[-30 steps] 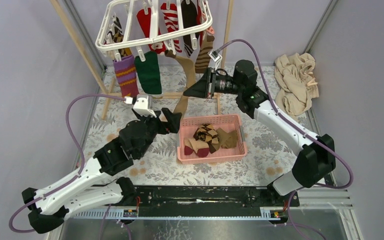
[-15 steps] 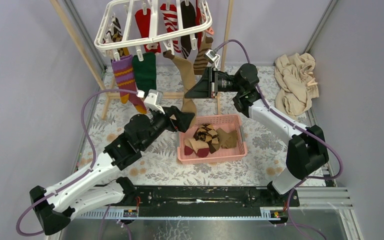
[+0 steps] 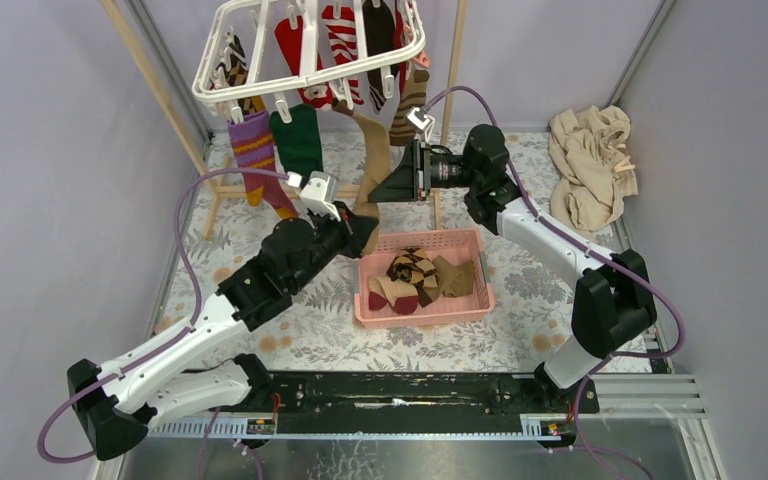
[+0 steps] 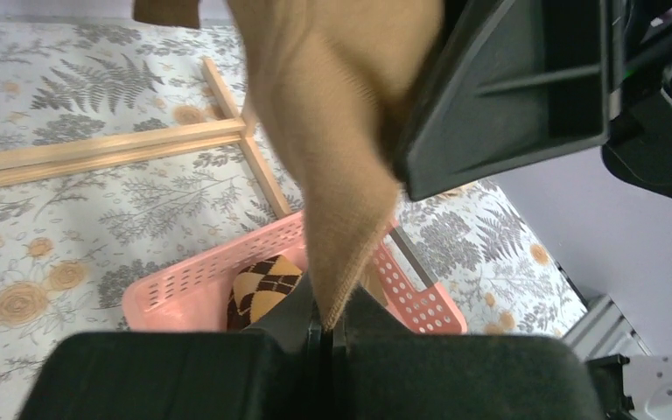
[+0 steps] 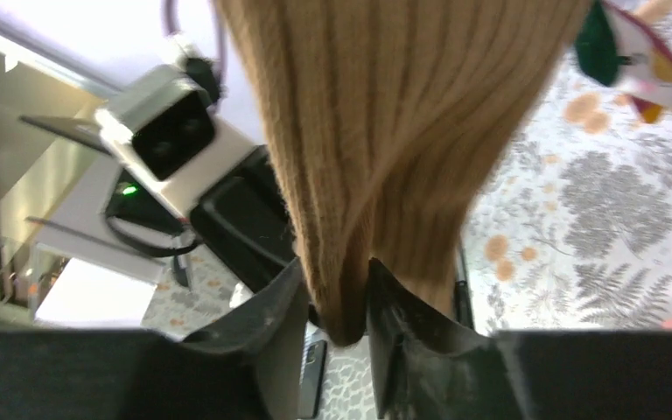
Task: Remove the socks clipped to the hanger
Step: Remove the sock from the hanger.
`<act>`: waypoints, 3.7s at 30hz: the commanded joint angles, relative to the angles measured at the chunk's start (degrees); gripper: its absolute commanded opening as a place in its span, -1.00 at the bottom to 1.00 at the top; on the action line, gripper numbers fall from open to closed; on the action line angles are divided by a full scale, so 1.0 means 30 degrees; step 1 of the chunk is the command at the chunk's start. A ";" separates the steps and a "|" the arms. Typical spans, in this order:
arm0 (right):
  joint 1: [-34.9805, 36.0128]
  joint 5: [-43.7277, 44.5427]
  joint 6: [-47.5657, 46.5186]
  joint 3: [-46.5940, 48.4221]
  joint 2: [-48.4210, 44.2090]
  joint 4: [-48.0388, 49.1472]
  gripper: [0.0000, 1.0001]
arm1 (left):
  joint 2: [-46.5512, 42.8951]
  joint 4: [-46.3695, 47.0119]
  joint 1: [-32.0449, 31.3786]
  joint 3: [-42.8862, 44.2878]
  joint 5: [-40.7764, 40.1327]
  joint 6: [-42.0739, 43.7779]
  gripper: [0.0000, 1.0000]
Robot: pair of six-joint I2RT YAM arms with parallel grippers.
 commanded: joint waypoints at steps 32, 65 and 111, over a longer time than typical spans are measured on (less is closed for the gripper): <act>1.0476 3.3384 -1.9718 1.8690 0.2310 -2.1949 0.39 | 0.1378 -0.4612 0.0050 0.3217 -0.6502 0.1050 -1.00; 1.1014 3.7158 -2.4734 2.0895 0.6688 -1.4300 0.40 | 0.1406 -0.3960 0.0044 0.2635 -0.5952 0.1159 -1.00; 0.8297 3.3592 -2.3590 1.8447 0.4579 -1.3427 -0.89 | 0.2374 -0.3732 0.0044 0.2723 -0.5670 0.1240 -1.00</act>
